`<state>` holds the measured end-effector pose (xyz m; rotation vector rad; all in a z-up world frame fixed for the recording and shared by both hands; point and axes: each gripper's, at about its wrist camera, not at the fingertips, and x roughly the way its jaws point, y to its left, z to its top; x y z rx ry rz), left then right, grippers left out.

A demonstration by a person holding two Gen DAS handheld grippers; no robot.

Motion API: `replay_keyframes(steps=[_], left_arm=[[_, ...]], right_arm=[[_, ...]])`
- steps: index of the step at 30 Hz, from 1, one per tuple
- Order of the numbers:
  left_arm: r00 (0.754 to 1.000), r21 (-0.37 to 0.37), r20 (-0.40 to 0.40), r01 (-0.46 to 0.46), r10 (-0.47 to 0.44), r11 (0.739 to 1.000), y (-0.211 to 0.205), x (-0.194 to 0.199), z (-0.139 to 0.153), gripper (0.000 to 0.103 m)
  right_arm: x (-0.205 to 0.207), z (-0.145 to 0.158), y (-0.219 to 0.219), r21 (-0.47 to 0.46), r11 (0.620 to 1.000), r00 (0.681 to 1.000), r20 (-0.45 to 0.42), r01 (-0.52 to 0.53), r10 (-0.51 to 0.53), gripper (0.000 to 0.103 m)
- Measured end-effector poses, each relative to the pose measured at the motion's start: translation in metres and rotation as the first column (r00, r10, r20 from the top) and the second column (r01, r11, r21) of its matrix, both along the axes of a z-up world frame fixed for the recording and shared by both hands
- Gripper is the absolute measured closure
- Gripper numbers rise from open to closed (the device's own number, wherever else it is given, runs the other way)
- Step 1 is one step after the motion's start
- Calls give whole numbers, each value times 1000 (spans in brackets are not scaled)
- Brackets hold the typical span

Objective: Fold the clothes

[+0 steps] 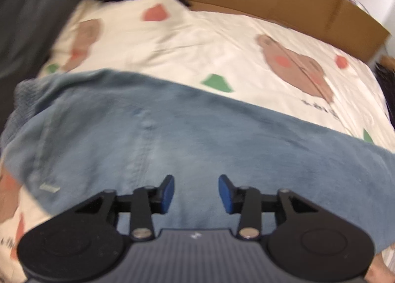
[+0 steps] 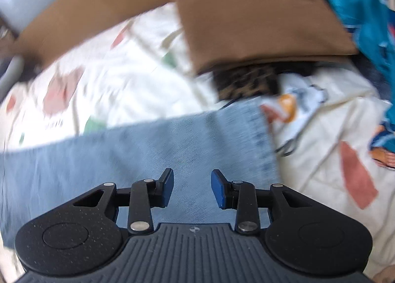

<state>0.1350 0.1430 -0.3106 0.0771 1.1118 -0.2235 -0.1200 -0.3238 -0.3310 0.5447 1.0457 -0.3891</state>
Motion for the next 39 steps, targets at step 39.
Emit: replay_keyframes(steps=[39], left_arm=[[930,51,44,362,-365,931,-175,23,-69,30]], right_arm=[[96,-56,36,-275,961,999,2,-32,34,72]])
